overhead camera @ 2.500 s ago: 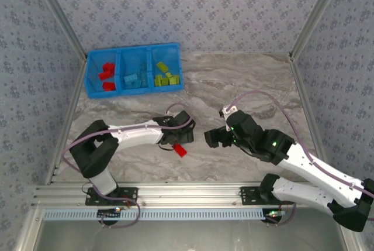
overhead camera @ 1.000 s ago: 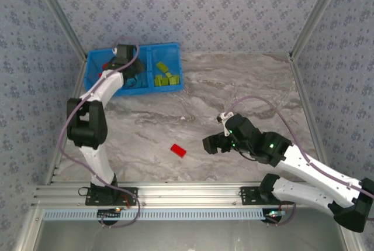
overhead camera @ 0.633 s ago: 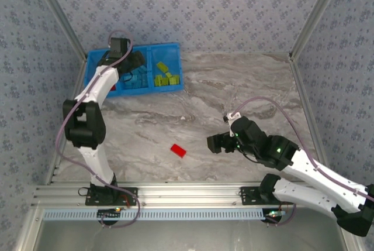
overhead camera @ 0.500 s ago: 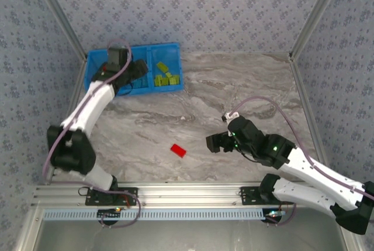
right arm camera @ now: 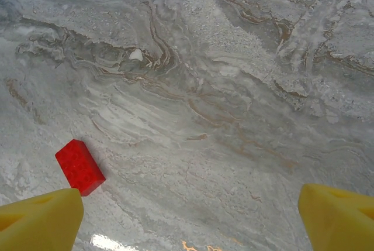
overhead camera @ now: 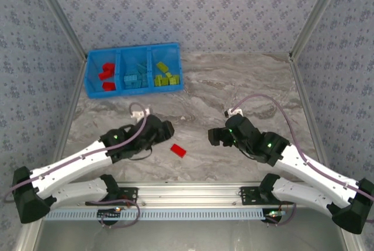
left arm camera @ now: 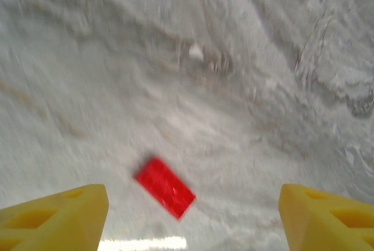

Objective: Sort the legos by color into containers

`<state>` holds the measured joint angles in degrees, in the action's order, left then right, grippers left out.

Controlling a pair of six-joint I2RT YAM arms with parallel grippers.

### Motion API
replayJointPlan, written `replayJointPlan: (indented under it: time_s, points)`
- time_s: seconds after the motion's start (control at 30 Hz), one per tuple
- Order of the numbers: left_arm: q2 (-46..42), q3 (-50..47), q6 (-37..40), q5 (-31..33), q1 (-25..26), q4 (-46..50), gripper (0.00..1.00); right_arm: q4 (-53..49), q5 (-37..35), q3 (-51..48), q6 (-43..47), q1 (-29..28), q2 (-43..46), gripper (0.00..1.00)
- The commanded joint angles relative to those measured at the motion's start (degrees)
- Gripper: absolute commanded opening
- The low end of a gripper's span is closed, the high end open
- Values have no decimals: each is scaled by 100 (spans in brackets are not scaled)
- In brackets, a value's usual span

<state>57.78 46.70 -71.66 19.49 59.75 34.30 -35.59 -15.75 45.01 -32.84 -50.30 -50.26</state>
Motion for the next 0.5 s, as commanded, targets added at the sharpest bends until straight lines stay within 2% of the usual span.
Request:
replayJointPlan:
  time_s: [0.0,0.13,0.2,0.33,0.47]
  points:
    - [394,-249,-2057,-3,522,22,80,-31,-113,-71,-160,42,0,97]
    - [1217,-468,-2568,-668,704,-1104,81,-69,-130,-109,-196,64,10,97]
    - [1655,-368,-2716,-797,696,-1180,81,-74,-120,-121,-198,74,8,97]
    - [2318,-104,-2508,-679,642,-1176,83,-190,-147,-122,-212,103,51,97]
    - [2778,-77,-2323,-917,287,-1213,82,-176,-87,-231,-249,161,188,97]
